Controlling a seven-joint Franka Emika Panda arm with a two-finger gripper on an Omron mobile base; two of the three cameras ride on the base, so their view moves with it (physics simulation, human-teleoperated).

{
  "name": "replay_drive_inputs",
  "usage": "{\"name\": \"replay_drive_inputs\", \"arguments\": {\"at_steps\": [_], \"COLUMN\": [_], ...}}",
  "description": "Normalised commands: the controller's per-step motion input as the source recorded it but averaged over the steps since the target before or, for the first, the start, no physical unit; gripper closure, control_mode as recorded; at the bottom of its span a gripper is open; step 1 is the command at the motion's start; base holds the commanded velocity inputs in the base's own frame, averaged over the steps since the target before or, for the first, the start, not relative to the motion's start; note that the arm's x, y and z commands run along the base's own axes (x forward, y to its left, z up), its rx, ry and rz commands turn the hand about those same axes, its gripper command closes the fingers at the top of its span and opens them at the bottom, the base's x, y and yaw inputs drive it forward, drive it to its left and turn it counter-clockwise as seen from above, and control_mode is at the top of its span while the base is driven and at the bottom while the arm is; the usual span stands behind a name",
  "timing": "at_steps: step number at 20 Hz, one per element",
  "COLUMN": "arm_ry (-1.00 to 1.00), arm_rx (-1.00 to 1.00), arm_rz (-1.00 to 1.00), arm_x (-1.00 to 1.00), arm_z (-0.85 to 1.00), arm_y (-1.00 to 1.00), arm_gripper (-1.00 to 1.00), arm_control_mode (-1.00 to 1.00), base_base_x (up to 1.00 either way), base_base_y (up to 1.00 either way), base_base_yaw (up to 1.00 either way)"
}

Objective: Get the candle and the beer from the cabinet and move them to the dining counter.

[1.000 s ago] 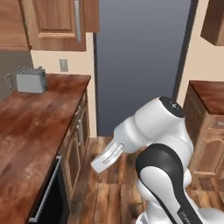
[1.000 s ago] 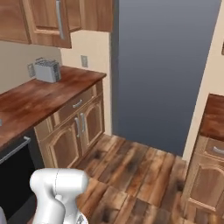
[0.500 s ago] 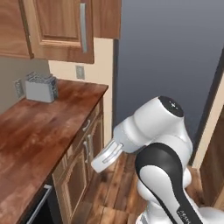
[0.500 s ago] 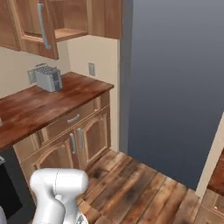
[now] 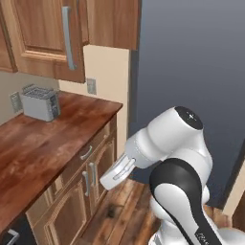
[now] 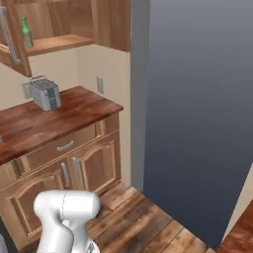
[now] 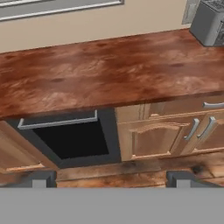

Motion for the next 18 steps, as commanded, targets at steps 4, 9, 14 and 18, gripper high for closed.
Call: {"name": "replay_drive_inputs", "arguments": {"at_steps": [4,9,14,18], "arm_ry": [0.0,0.0,0.0,0.0], "arm_rx": [0.0,0.0,0.0,0.0], "arm_rz": [0.0,0.0,0.0,0.0], "arm_x": [0.0,0.0,0.0,0.0], "arm_z": [0.0,0.0,0.0,0.0], "arm_y": [0.0,0.0,0.0,0.0], "arm_gripper": [-1.0,-1.0,-1.0,-1.0], "arm_control_mode": [1.0,1.0,1.0,1.0], "base_base_x": [0.6,0.58,0.59,0.63], "base_base_y": [-0.72,-0.71,-0.68,-0.58], "base_base_yaw": [0.32,0.31,0.31,0.31]}}
